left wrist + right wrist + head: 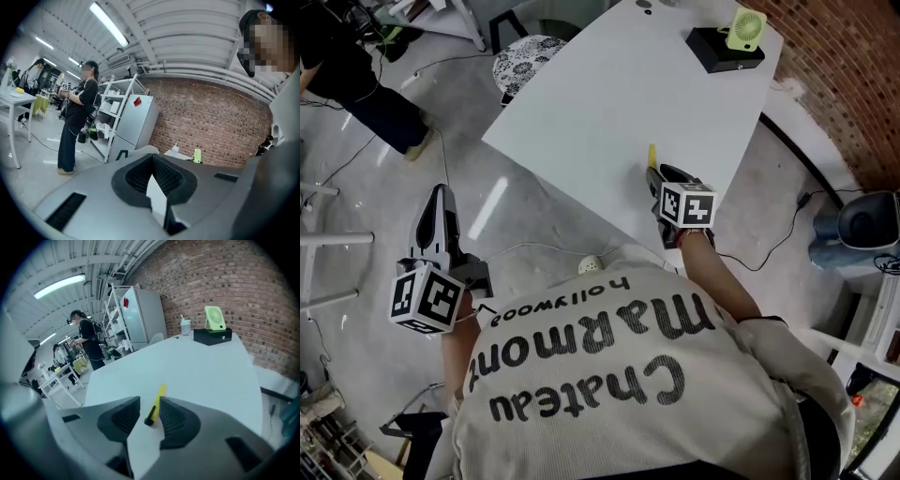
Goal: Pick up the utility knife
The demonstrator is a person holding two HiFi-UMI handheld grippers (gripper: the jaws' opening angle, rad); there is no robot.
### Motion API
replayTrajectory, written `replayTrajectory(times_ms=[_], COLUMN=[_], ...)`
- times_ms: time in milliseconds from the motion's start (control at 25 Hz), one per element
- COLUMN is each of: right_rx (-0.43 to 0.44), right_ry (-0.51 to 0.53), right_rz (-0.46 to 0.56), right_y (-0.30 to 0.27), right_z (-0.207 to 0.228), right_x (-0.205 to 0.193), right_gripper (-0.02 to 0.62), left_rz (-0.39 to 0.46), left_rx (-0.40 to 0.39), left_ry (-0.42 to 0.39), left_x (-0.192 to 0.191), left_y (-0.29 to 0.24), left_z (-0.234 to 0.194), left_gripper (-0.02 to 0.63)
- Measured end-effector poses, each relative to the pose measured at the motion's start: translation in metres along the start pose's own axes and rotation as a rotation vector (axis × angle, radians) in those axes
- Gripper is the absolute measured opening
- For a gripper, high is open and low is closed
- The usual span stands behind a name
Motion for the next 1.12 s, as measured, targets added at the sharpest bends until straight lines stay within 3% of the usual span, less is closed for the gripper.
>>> replayTrajectory(times_ms=[400, 1120], right_rx=[-0.062, -0.118], right_ry=[0.003, 0.045], right_rz=[-0.111, -0.176], right_y=[-0.018, -0.026], right_z=[-0.002, -0.006], right_x=[-0.005, -0.002], right_gripper=[0.141, 0.118], left_rz=[0.012, 0.023], left_rx=[0.019, -0.012], left_ry=[0.007, 0.009], left_x=[0.003, 0.011], left_y=[-0.001, -0.024], left_z=[-0.005, -0.009], left_gripper=[0.002, 0.002])
Point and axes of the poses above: the fingertips, and each gripper's own axes: y backward along the fingers, z to its right, x out of its top, the point moved 7 cm from there along y, backward along the fingers, and after that the axes turned 11 degrees about y, right-handed, at the moved point
